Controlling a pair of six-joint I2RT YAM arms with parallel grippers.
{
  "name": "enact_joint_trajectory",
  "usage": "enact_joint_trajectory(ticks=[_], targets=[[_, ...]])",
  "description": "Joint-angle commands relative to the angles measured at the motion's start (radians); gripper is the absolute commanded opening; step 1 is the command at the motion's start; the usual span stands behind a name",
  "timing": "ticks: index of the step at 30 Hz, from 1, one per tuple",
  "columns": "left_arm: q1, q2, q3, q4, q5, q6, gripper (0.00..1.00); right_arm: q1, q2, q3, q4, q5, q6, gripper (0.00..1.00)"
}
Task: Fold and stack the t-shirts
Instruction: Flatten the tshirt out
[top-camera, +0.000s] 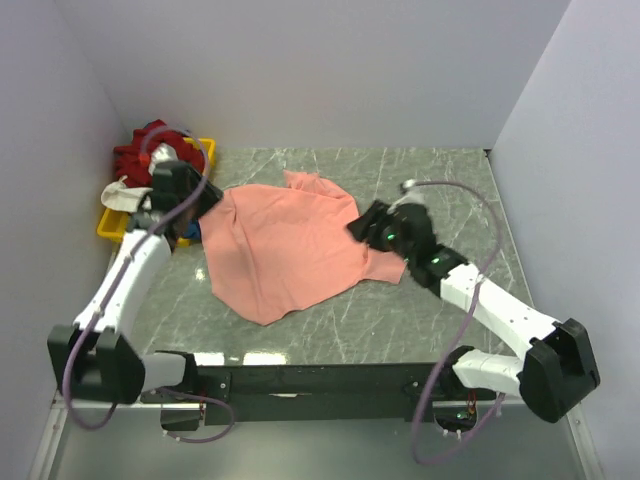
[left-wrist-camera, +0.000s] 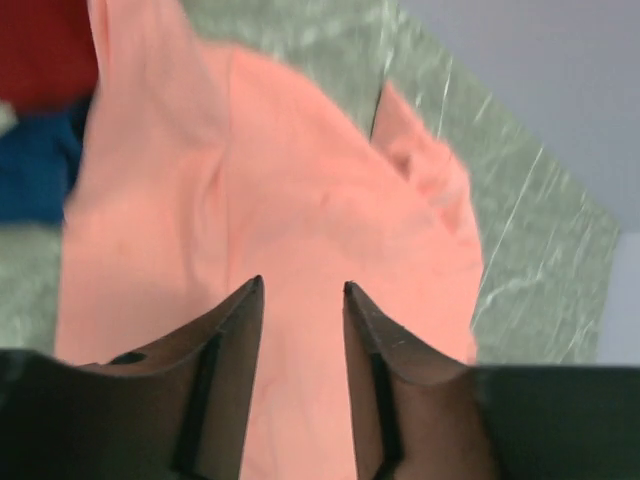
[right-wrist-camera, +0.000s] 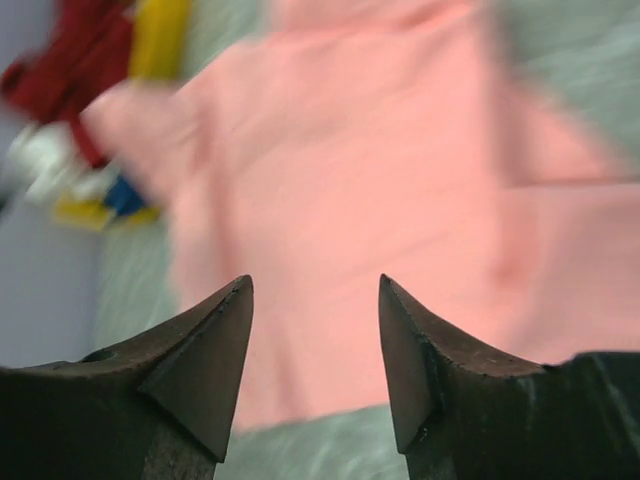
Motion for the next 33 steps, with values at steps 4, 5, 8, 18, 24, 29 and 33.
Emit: enact_joint_trajectory(ticks=[4, 5, 8, 18, 24, 29, 33], targets=[[-0.181, -0.164, -0.317, -0.009, -0.154, -0.146, 0.39, -0.315, -0.001, 0.009, -0.165, -0.004, -0.103, 0.63], [-0.204, -0.181, -0.341, -0.01, -0.169, -0.161, 0.39, -0.341, 0.024, 0.007, -0.165, -0.032, -0.108, 0.63], [-0.277, -0.198, -0.422, -0.036, -0.202, -0.23, 0.41, -0.428, 0.09, -0.005, -0.168, -0.051, -0.126, 0.64], [-0.324, -0.325, -0.592, -0.131, -0.26, -0.442, 0.5, -0.591, 0.236, -0.083, -0.07, -0.126, -0.094, 0.65], [-0.324, -0.318, -0.629, -0.181, -0.272, -0.519, 0.53, -0.652, 0.311, -0.093, -0.018, -0.192, -0.037, 0.65], [-0.324, -0.284, -0.646, -0.182, -0.272, -0.55, 0.55, -0.654, 0.377, -0.076, 0.049, -0.244, -0.001, 0.62], [-0.324, -0.249, -0.638, -0.181, -0.274, -0.57, 0.55, -0.654, 0.395, -0.076, 0.071, -0.269, 0.012, 0.59]])
